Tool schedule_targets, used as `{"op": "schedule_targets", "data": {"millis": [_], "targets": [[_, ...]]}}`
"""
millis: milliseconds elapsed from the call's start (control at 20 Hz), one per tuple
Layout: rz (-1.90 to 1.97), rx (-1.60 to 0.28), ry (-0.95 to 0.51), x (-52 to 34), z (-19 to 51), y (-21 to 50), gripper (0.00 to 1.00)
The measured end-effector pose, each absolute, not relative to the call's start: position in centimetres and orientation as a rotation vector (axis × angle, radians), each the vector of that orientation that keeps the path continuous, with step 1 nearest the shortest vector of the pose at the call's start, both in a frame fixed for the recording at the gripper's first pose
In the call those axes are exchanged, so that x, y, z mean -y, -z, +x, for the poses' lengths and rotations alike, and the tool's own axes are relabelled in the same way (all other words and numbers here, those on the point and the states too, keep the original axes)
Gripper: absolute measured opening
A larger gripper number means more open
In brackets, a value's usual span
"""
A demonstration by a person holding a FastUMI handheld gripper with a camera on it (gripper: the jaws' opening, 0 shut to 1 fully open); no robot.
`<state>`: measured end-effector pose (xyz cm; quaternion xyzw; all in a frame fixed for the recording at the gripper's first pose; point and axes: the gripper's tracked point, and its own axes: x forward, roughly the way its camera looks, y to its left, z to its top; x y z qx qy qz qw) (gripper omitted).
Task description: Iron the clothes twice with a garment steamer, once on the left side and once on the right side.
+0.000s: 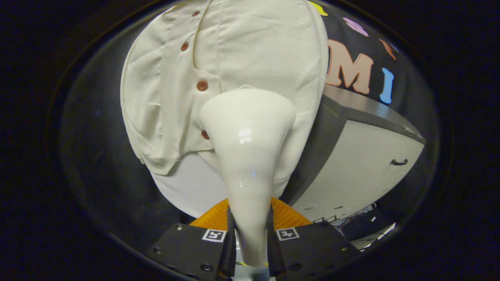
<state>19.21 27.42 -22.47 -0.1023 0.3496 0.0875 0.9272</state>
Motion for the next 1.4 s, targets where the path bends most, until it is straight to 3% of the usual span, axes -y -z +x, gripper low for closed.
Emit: {"op": "schedule_targets", "data": {"millis": [800,1400], "targets": [[-0.172,-0.855,-0.133,-25.7,16.5,31.5,0.33],[-0.095,-0.712,-0.072,-24.3,13.6,22.4,0.33]]}}
